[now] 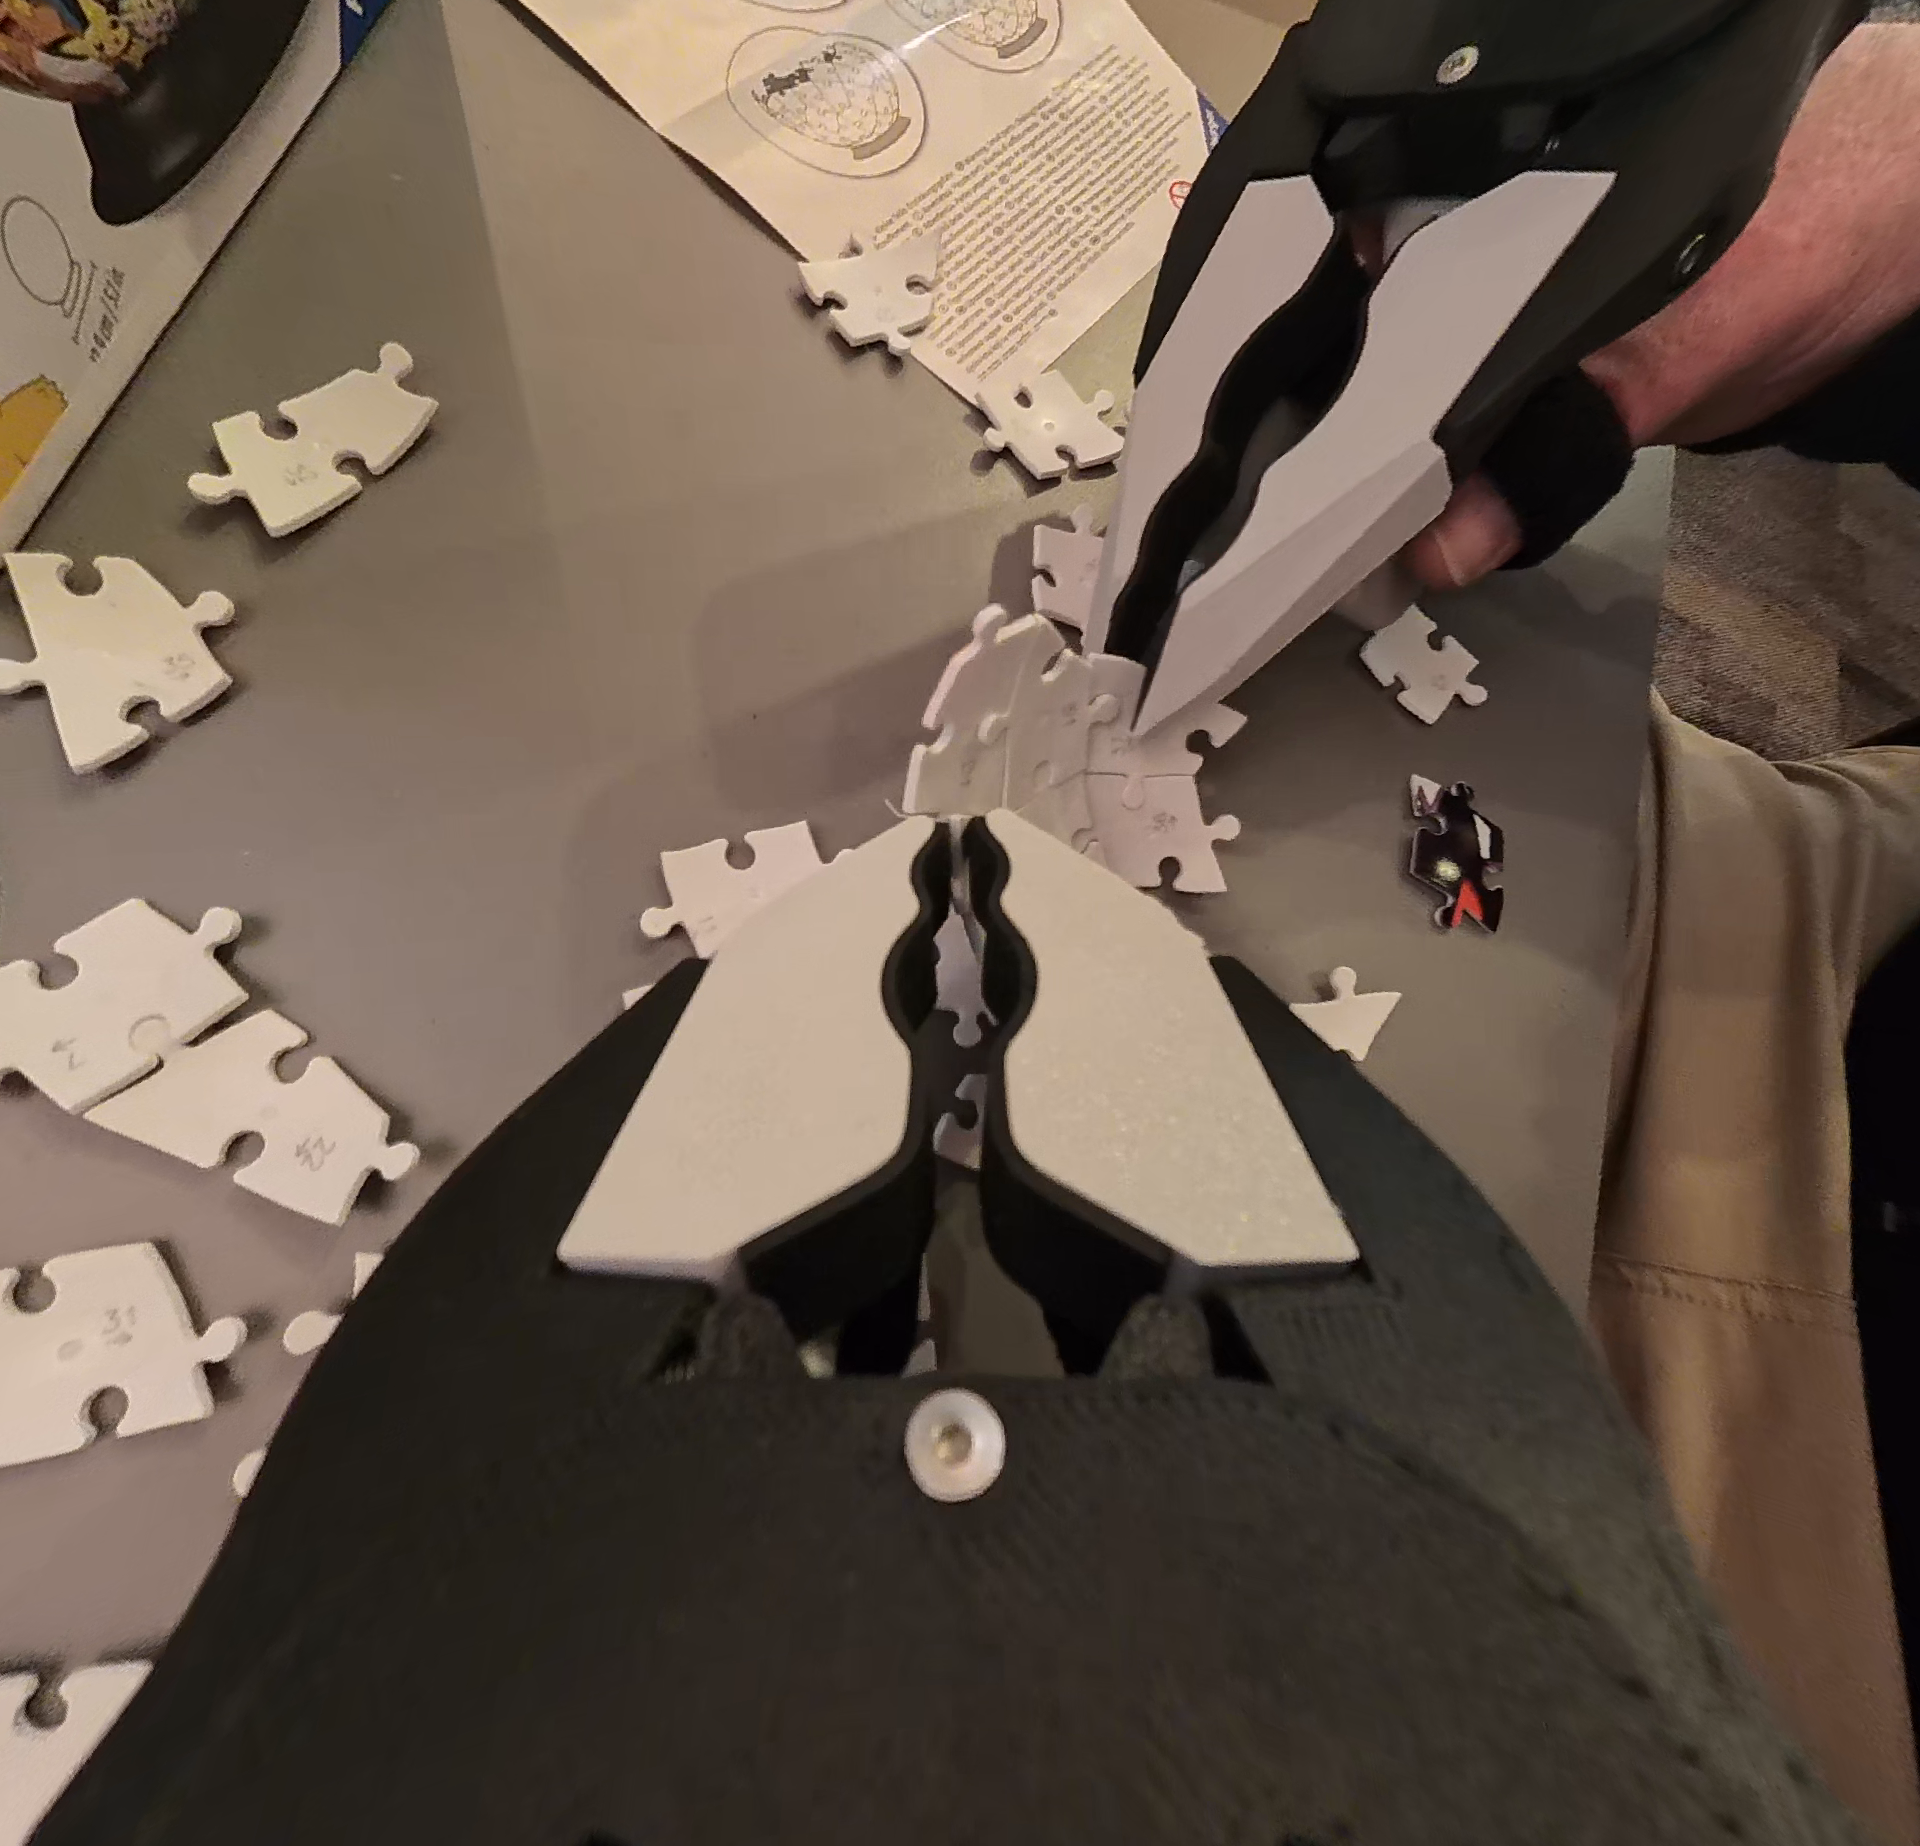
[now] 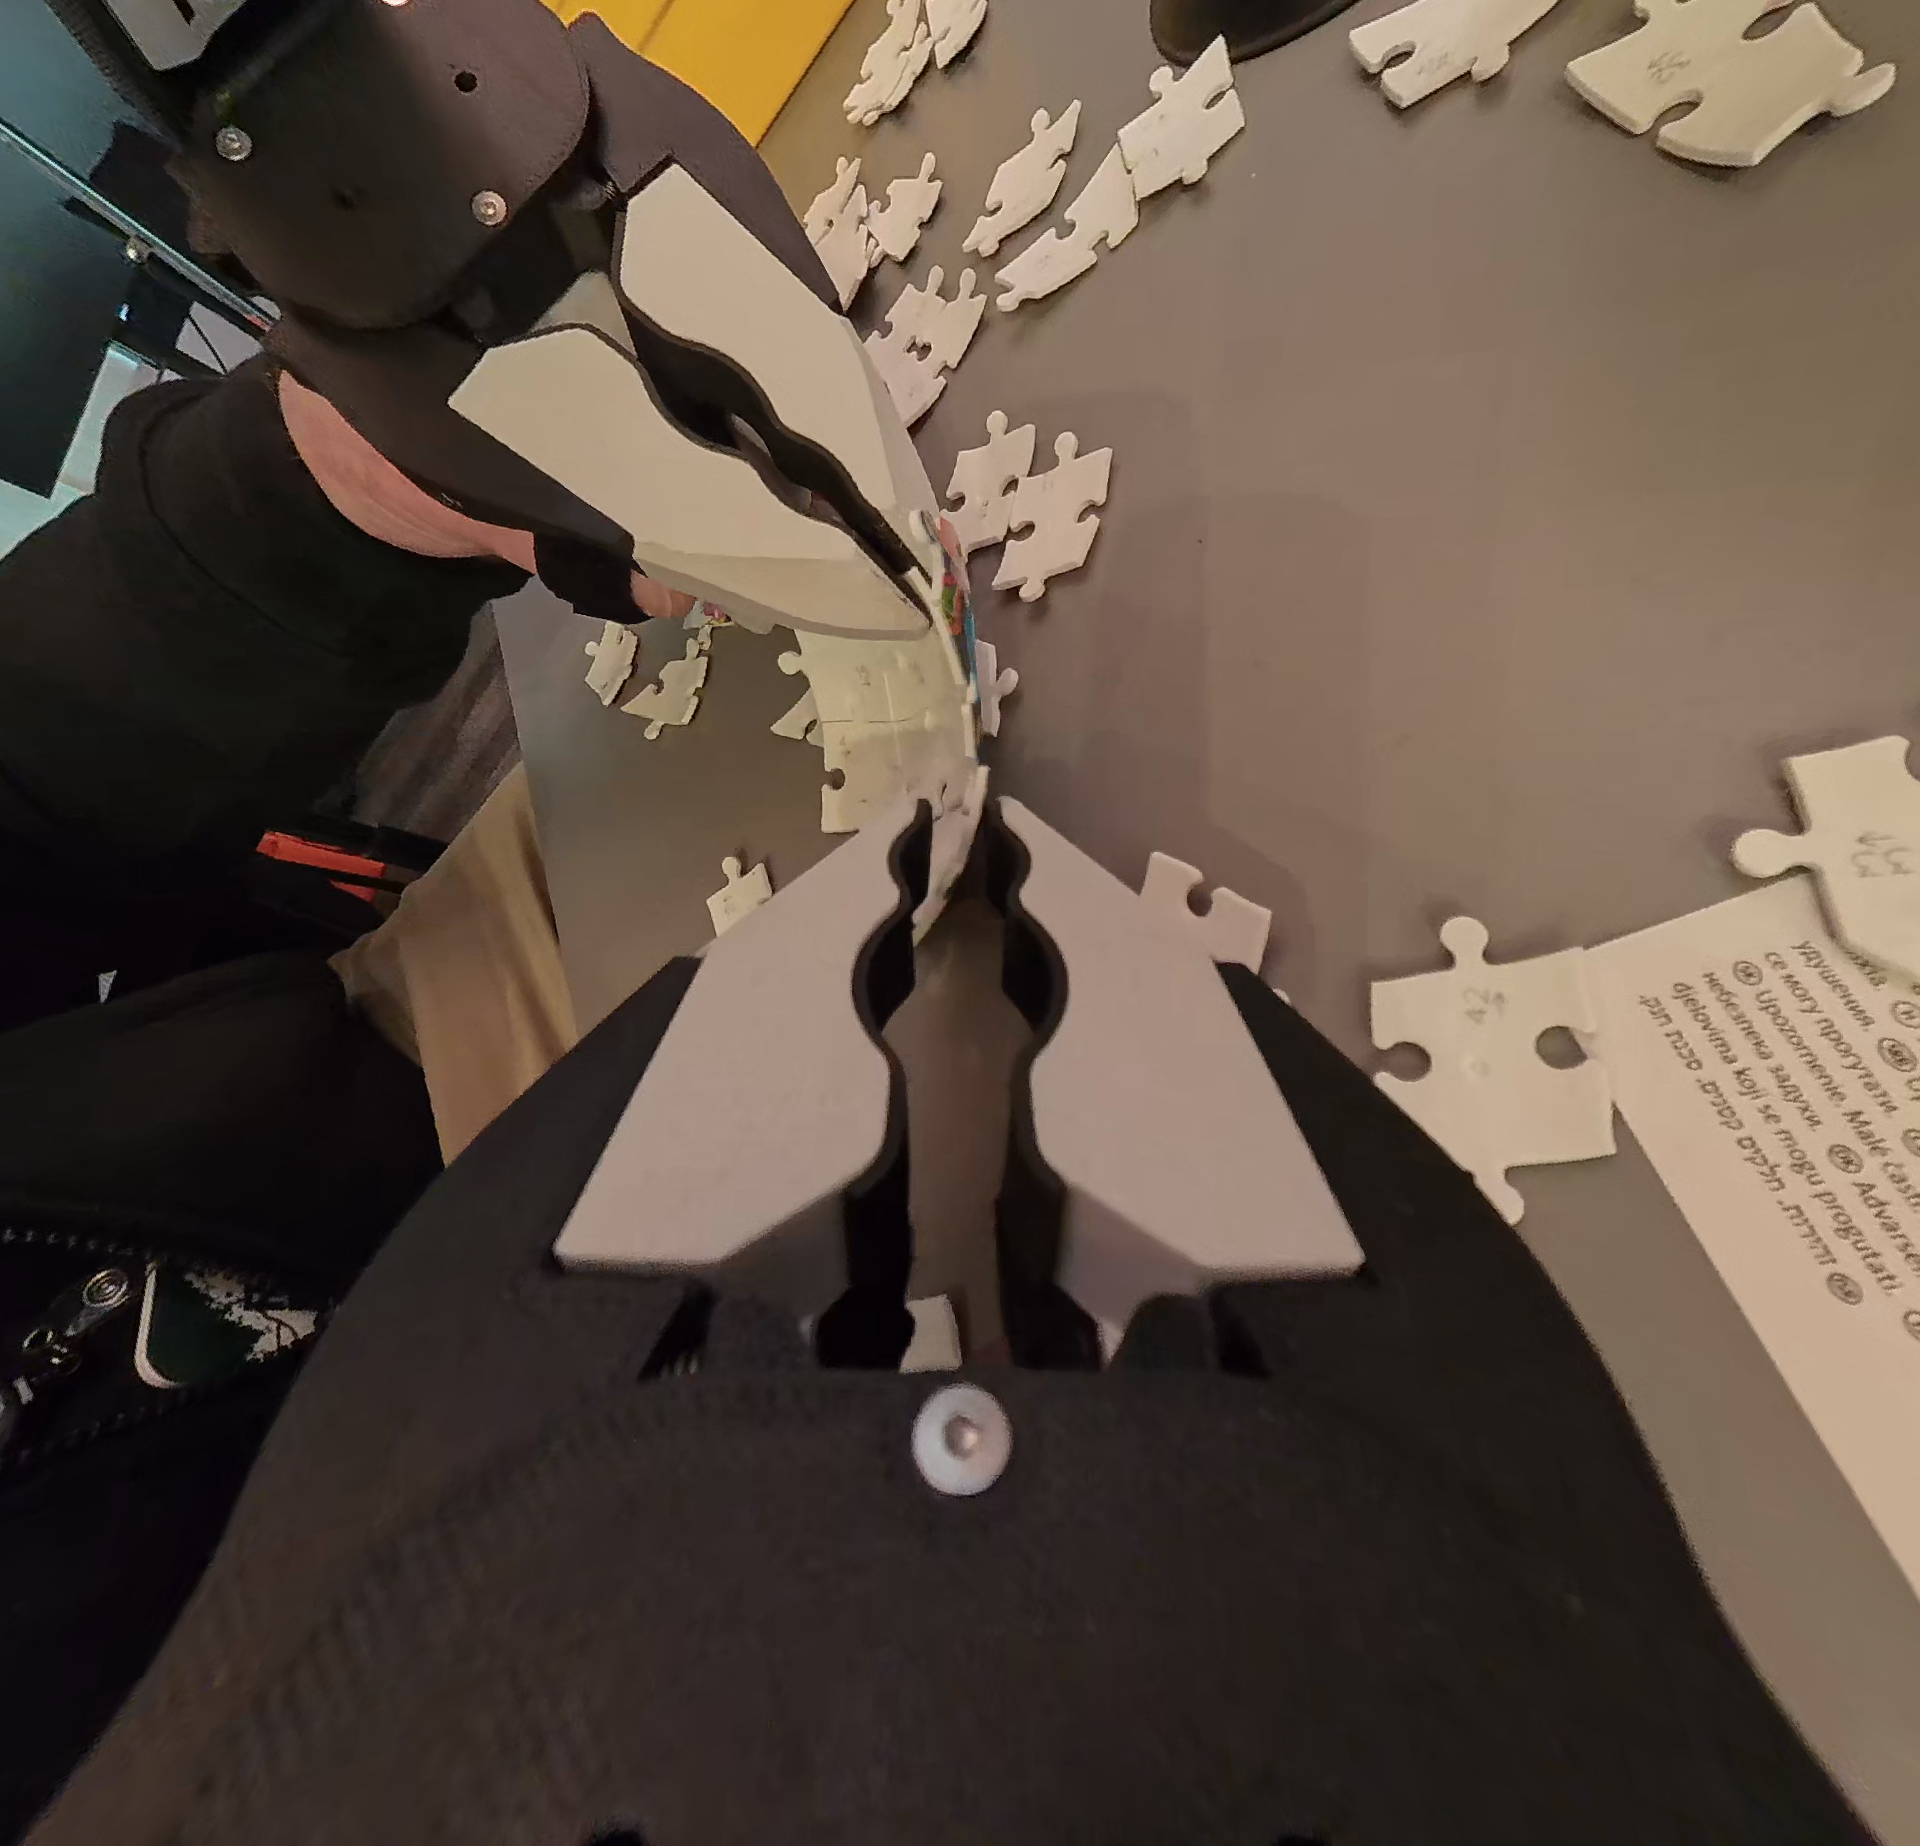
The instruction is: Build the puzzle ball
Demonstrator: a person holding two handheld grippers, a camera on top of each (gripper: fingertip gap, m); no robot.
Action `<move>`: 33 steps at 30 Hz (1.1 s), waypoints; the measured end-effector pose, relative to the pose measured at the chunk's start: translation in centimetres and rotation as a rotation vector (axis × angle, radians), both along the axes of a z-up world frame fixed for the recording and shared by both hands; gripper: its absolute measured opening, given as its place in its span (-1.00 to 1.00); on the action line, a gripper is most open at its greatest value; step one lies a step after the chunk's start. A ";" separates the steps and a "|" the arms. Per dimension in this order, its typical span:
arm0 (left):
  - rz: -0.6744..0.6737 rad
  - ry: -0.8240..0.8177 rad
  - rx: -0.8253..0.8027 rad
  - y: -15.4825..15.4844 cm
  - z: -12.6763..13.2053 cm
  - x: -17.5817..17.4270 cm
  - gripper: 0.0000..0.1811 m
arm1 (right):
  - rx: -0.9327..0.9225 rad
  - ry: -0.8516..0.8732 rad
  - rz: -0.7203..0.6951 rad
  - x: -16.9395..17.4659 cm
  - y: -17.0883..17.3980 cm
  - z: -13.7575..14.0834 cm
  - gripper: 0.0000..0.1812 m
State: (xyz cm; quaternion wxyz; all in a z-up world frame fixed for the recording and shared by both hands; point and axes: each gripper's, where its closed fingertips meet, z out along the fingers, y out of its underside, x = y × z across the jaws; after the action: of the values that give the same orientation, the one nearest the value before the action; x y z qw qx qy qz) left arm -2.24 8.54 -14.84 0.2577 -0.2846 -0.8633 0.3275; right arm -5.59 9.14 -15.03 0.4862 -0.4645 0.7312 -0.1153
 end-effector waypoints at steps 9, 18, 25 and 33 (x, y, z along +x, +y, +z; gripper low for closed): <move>-0.004 -0.014 -0.004 0.0 -0.1 -0.1 -0.97 | -0.032 0.025 0.001 0.0 0.0 -0.3 -0.91; -0.003 -0.005 -0.003 -0.1 -0.1 -0.1 -0.97 | -0.007 0.019 -0.028 0.2 -0.3 -0.3 -0.98; 0.005 0.008 0.012 -0.1 -0.5 0.1 -0.97 | -0.049 0.015 -0.015 0.2 -0.3 -0.1 -0.98; -0.037 0.066 0.029 0.2 0.0 0.0 -0.94 | -0.064 0.024 -0.012 0.3 -0.4 -0.1 -0.98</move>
State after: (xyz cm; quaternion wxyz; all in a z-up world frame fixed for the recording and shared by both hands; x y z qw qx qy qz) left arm -2.20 8.76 -14.84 0.2962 -0.2860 -0.8536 0.3192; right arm -5.33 8.79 -15.18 0.4616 -0.4767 0.7356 -0.1363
